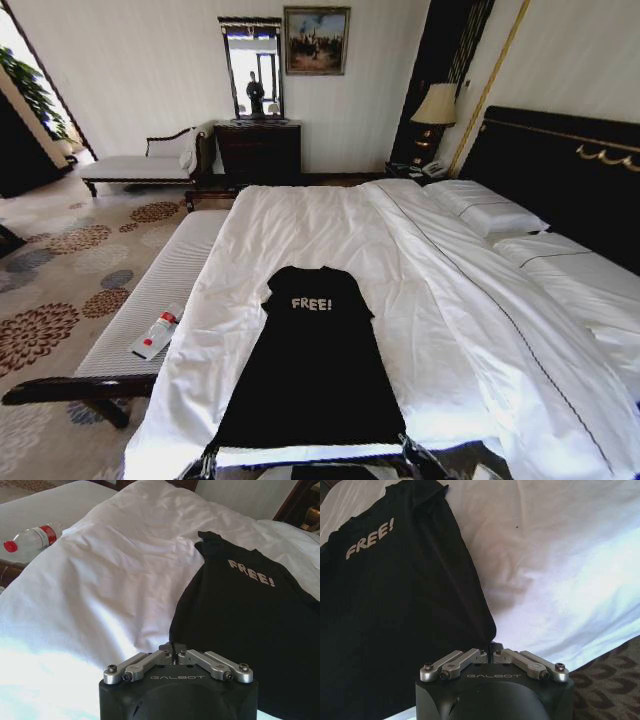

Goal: Fold the clothes on the bed.

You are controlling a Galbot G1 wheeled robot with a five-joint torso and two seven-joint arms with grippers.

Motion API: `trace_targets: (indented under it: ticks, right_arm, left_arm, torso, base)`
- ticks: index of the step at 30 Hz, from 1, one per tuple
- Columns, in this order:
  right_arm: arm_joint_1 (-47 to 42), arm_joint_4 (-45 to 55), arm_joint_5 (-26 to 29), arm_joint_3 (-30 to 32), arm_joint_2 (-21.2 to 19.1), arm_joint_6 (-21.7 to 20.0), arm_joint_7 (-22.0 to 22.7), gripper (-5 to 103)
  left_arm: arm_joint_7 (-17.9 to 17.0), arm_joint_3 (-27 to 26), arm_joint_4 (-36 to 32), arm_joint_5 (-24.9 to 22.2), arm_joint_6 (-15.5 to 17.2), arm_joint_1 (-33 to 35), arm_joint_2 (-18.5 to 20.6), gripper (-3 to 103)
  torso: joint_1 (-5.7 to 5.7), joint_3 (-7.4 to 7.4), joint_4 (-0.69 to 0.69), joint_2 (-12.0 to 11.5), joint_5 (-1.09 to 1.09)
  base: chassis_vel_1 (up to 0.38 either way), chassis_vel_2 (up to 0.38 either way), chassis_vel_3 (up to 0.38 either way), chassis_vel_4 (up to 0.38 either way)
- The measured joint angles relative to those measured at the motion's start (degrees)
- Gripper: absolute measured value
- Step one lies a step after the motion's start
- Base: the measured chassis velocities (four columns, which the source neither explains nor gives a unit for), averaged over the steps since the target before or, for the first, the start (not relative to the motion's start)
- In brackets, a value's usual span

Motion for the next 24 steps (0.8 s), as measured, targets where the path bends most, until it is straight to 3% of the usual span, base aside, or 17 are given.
trace_targets:
  ticks: [3, 9, 18, 24]
  right_arm:
    - [-0.43, 0.14, -0.83, -0.09, 0.00, -0.19, 0.22, 1]
    - [-0.23, 0.32, -2.64, 0.37, -0.09, -4.38, 2.33, 1]
    - [0.44, -0.66, -4.53, -0.45, 0.20, -5.70, 2.70, 1]
    - [2.18, -2.85, -5.21, -0.70, 0.47, -5.88, 3.29, 1]
  left_arm:
    - [-0.01, -0.80, -0.20, 0.27, -0.03, 0.77, 0.08, 0]
    - [-0.07, -0.47, 1.84, 3.66, -1.42, 1.73, 0.92, 0]
    - [-0.20, 0.69, 2.99, 4.55, -1.12, 2.38, 0.93, 0]
    - [-0.66, 1.82, 5.15, 4.57, 0.05, -0.90, 1.07, 0]
  torso:
    - [0.00, 0.00, 0.00, 0.00, 0.00]
    - [0.00, 0.00, 0.01, 0.00, 0.00]
    - [0.00, 0.01, 0.00, 0.00, 0.01]
    - [0.00, 0.01, 0.00, 0.00, 0.01]
  base:
    - [0.000, 0.000, 0.000, 0.000]
    - [0.000, 0.000, 0.000, 0.000]
    - [0.000, 0.000, 0.000, 0.000]
    - [0.000, 0.000, 0.000, 0.000]
